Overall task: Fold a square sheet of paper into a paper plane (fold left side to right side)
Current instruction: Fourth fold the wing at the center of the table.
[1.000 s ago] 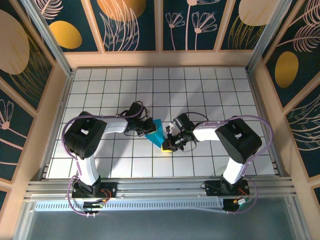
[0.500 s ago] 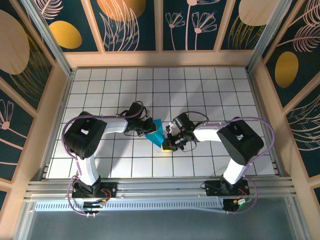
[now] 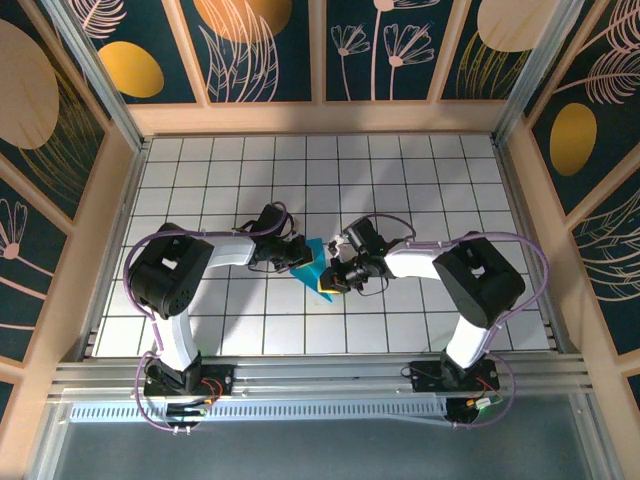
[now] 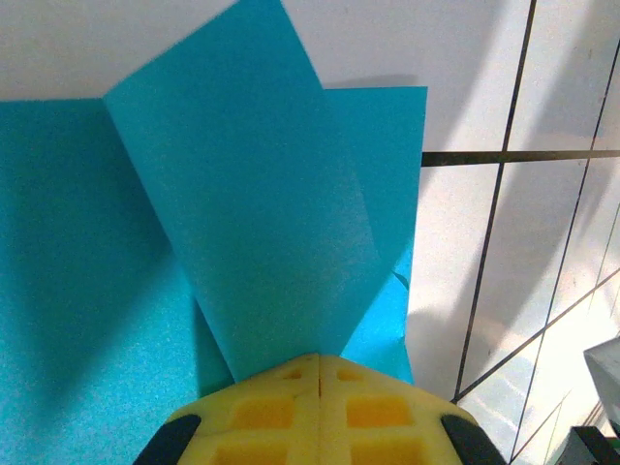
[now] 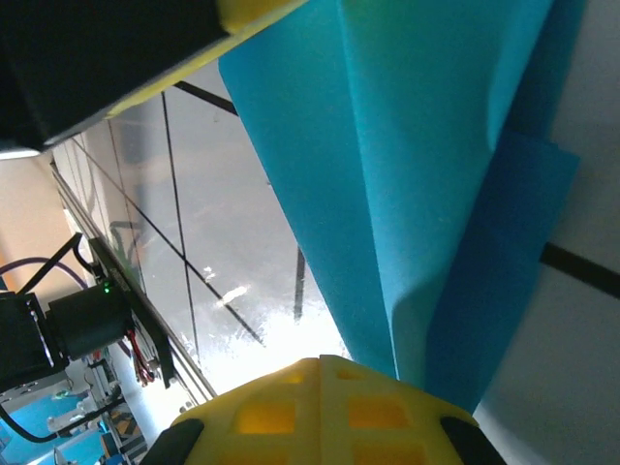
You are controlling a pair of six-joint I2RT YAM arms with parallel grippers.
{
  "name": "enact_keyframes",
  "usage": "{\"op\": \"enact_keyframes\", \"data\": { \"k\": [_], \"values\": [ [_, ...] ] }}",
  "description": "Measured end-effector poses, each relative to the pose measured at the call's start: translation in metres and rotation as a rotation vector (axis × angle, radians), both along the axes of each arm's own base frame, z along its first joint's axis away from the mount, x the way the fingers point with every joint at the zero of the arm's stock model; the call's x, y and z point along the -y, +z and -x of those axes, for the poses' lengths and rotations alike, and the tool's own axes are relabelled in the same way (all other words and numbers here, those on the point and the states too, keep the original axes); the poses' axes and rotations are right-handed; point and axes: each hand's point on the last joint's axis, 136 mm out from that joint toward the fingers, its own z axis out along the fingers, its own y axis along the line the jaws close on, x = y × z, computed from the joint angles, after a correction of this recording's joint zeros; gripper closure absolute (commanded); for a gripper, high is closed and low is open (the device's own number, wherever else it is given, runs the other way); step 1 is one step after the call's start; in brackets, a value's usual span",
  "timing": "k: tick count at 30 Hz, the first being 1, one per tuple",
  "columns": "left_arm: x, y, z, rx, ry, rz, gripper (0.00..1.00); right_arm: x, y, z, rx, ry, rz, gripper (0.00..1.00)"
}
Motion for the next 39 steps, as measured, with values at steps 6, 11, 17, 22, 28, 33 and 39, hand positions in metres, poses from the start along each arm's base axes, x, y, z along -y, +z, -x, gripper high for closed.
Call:
{"op": "enact_keyframes", "data": {
  "k": [6,11,17,22,28,33,39],
  "values": [
    [0.000,0.000,0.000,0.000,0.000,0.000,1.00,0.001,-0.009,-0.001,-0.005,-0.006,0.019,1.00],
    [0.000,0.000,0.000,0.000,0.000,0.000,1.00,0.003,-0.012,0.000,-0.005,-0.010,0.028,1.00],
    [0.000,0.000,0.000,0.000,0.000,0.000,1.00,0.005,-0.015,0.002,-0.012,-0.010,0.034,1.00],
    [0.000,0.000,0.000,-0.001,0.000,-0.001,1.00,0.005,-0.016,0.004,-0.010,-0.007,0.031,1.00],
    [0.000,0.000,-0.001,-0.001,0.002,-0.005,1.00,0.005,-0.008,0.000,0.008,-0.013,0.017,1.00],
    [-0.001,0.000,-0.001,0.001,0.004,-0.007,1.00,-0.004,0.009,-0.018,0.070,-0.015,-0.016,1.00],
    [-0.001,0.000,-0.001,0.001,0.004,-0.007,1.00,-0.011,0.011,-0.030,0.099,-0.016,-0.020,1.00]
  ]
}}
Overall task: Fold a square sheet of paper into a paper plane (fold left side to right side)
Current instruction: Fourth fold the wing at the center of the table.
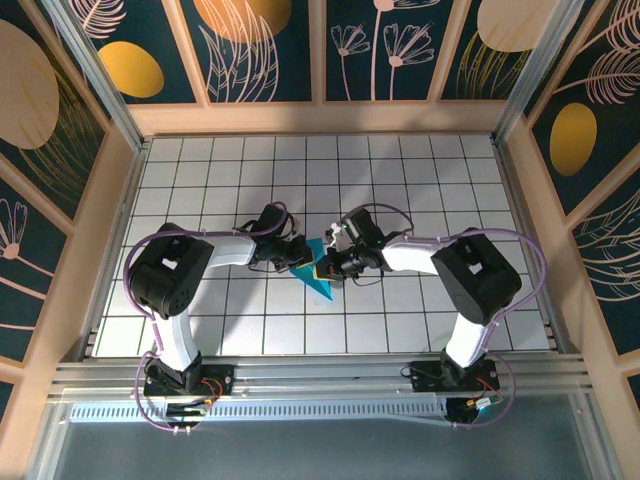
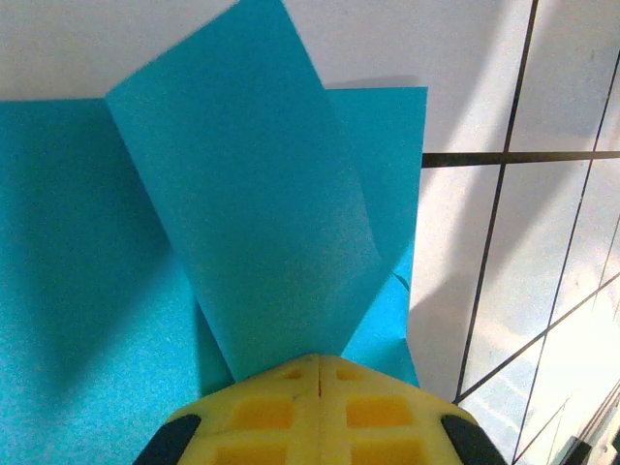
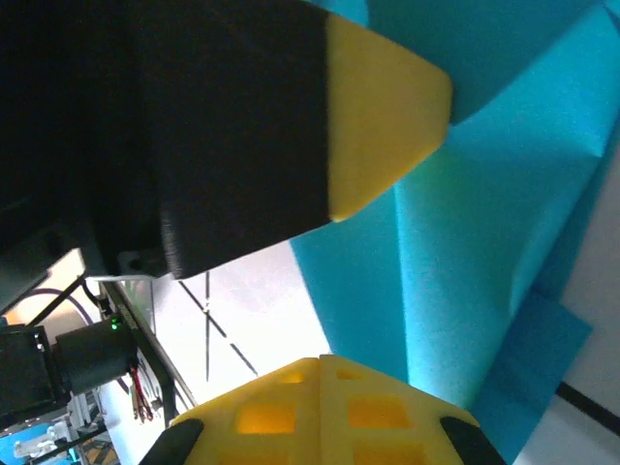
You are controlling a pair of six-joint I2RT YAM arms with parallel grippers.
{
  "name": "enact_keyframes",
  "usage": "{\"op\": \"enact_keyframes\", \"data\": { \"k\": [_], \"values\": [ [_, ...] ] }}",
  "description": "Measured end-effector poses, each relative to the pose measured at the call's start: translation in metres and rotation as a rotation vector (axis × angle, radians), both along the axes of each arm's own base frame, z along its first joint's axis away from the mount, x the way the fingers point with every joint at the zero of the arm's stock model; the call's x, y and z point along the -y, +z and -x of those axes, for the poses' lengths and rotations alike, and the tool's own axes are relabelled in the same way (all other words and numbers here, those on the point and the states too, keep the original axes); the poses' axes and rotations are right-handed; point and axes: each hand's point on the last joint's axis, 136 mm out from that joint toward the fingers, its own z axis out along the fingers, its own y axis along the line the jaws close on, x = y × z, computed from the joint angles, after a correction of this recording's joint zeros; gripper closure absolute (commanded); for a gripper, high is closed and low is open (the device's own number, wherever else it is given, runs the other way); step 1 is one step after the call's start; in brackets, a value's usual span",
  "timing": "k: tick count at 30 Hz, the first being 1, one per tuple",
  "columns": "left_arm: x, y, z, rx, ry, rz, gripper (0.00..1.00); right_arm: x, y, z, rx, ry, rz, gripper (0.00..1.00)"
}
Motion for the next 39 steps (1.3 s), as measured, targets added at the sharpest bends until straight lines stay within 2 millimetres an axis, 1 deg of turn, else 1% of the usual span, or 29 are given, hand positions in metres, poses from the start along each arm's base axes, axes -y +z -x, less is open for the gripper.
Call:
{"op": "enact_keyframes", "data": {
  "k": [4,8,18,29,39],
  "values": [
    [0.000,0.000,0.000,-0.001,0.001,-0.002,1.00,0.001,-0.009,0.001,-0.008,0.003,0.019,1.00],
    [0.000,0.000,0.000,-0.002,0.002,-0.004,1.00,0.002,-0.011,0.002,-0.011,0.006,0.024,1.00],
    [0.000,0.000,0.000,-0.002,0.002,-0.005,1.00,0.010,-0.025,0.017,-0.046,0.015,0.062,1.00],
    [0.000,0.000,0.000,-0.002,0.002,-0.005,1.00,0.014,-0.028,0.022,-0.050,0.013,0.072,1.00],
    [-0.001,0.000,0.000,-0.003,0.002,-0.005,1.00,0.014,-0.030,0.024,-0.047,0.018,0.072,1.00]
  ]
}}
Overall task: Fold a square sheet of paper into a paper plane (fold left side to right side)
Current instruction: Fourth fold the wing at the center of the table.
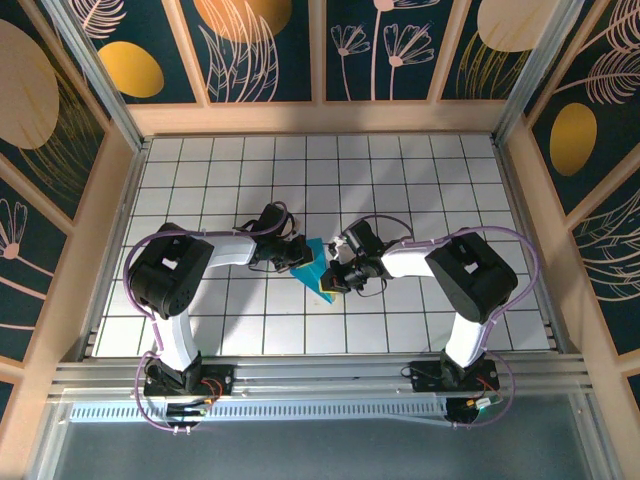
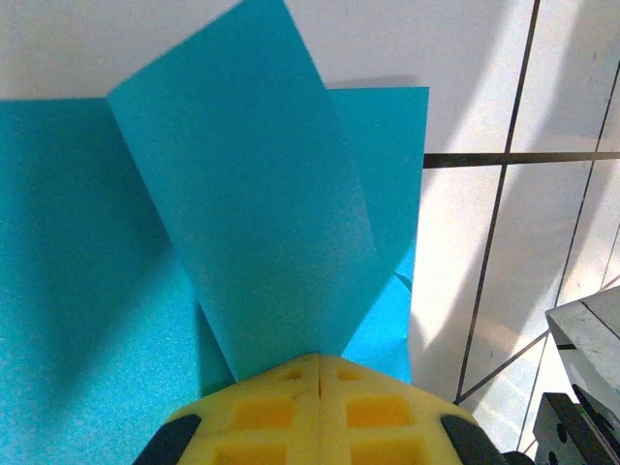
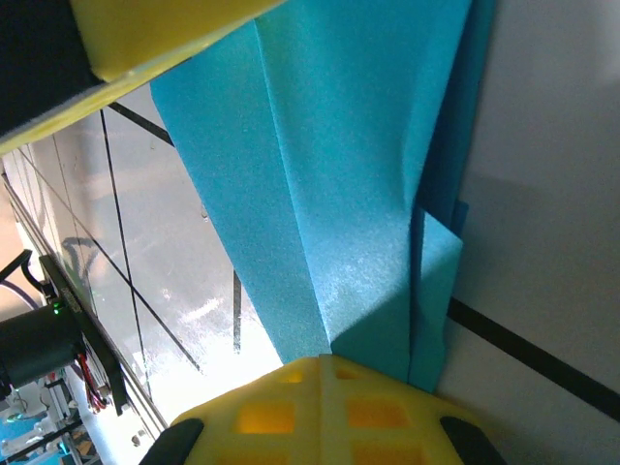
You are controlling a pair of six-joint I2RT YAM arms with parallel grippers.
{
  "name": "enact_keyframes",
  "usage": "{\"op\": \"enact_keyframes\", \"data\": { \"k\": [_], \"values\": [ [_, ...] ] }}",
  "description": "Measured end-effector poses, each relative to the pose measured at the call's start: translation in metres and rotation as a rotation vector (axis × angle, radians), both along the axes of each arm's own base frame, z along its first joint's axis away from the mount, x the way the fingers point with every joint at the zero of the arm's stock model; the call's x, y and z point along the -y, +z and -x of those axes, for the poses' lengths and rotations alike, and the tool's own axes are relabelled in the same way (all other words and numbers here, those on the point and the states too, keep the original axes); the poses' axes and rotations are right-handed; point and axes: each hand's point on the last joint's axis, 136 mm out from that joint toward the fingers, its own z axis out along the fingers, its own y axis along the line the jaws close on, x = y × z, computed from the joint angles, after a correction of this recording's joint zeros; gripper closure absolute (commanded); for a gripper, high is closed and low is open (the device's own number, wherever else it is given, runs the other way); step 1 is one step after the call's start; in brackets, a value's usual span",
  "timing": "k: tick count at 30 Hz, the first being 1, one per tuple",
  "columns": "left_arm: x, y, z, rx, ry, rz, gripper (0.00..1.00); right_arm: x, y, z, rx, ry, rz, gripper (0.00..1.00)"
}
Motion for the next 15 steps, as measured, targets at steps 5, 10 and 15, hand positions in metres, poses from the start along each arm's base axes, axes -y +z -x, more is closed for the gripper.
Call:
{"op": "enact_keyframes", "data": {
  "k": [5,10,15],
  "values": [
    [0.000,0.000,0.000,0.000,0.000,0.000,1.00,0.000,-0.001,0.000,0.003,0.000,0.005,1.00],
    [0.000,0.000,0.000,0.001,0.001,-0.001,1.00,0.000,-0.001,0.003,0.006,0.003,0.008,1.00],
    [0.000,0.000,0.000,0.001,0.001,-0.003,1.00,0.004,-0.001,0.010,0.005,0.010,0.013,1.00]
  ]
}}
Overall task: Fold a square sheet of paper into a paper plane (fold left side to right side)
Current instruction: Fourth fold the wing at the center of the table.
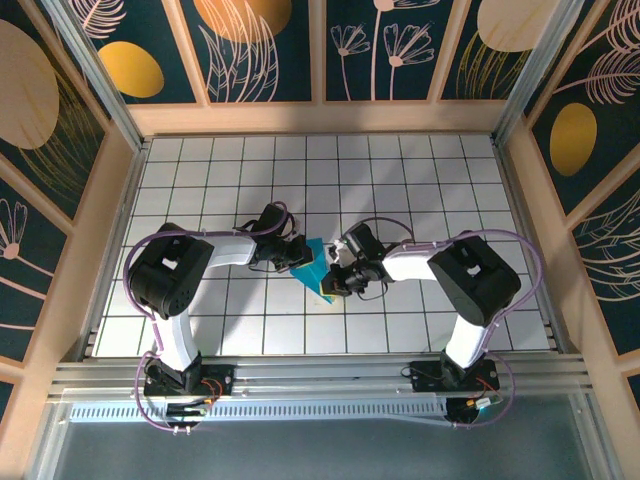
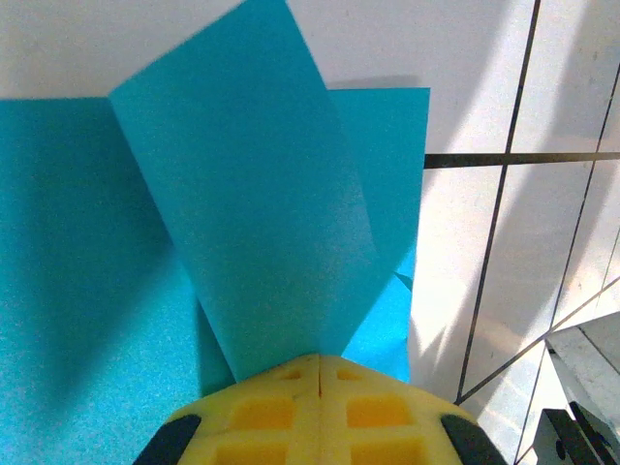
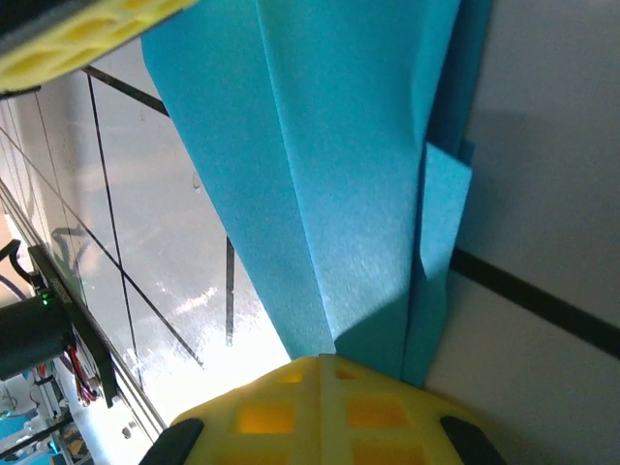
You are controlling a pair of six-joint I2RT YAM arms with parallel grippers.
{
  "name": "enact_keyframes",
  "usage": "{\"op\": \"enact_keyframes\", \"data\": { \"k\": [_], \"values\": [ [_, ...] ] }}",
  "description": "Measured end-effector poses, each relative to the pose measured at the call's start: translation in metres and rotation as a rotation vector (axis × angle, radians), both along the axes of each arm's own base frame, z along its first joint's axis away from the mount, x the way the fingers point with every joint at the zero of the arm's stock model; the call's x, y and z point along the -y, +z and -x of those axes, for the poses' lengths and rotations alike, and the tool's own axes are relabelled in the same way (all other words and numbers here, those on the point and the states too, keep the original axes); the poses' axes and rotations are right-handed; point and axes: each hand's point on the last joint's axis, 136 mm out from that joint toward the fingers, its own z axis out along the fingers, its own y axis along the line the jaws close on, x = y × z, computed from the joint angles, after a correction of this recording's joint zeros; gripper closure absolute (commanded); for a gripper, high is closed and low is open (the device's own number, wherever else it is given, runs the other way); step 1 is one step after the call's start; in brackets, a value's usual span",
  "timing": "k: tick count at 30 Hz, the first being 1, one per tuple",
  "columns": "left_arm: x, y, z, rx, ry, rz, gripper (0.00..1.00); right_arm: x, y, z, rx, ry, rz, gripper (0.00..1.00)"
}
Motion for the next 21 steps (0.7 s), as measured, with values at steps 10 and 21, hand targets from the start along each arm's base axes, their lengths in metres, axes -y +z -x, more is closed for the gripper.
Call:
{"op": "enact_keyframes", "data": {
  "k": [10,21],
  "values": [
    [0.000,0.000,0.000,0.000,0.000,0.000,1.00,0.004,0.000,0.007,-0.002,0.008,0.008,1.00],
    [0.000,0.000,0.000,-0.004,0.000,-0.002,1.00,0.008,-0.001,0.011,-0.002,0.007,0.019,1.00]
  ]
}}
